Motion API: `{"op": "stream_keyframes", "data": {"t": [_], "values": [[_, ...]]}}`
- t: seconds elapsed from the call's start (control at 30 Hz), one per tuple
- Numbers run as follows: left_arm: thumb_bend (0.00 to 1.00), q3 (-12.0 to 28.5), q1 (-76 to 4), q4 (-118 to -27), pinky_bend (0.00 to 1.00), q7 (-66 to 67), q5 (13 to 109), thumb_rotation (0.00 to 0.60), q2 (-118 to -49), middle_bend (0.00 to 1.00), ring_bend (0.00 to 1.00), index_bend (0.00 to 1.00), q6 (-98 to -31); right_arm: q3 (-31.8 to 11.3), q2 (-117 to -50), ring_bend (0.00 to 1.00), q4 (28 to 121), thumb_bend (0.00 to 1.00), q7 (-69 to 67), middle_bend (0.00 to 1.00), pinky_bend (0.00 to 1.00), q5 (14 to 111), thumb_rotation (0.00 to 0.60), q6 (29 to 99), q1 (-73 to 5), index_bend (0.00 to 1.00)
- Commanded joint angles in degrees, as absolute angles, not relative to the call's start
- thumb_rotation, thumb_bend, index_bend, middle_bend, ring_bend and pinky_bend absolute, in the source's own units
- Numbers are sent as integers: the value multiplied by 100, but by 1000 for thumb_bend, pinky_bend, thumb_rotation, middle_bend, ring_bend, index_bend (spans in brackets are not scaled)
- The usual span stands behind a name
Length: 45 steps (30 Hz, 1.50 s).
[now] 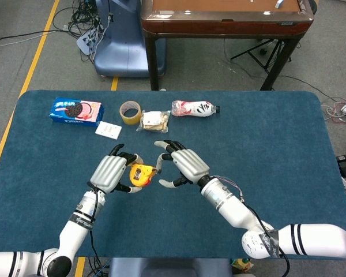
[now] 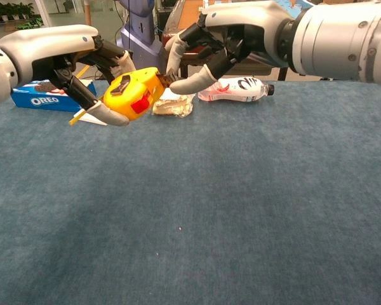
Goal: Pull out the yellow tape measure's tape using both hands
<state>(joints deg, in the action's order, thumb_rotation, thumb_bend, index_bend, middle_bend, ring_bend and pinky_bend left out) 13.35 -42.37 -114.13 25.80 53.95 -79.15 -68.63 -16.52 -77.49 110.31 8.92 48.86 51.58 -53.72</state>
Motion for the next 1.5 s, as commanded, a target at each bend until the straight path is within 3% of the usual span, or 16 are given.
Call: {"op": "stream_keyframes", "data": {"t": [0.03,1.5], "values": [[111,1335,-4240,-11396,39,2577,5382,600,-7913,507,305,534,-6862,-1646,-7739,0,11030,331,880,109,0,4879,600,5165,-5370,519],[112,1344,-4305,-11313,39,2479,5342,600,-7926,507,304,534,-6809,-1588,-7829,0,10911,383,996,219,0,4666,600,5318,-5442,663]]}}
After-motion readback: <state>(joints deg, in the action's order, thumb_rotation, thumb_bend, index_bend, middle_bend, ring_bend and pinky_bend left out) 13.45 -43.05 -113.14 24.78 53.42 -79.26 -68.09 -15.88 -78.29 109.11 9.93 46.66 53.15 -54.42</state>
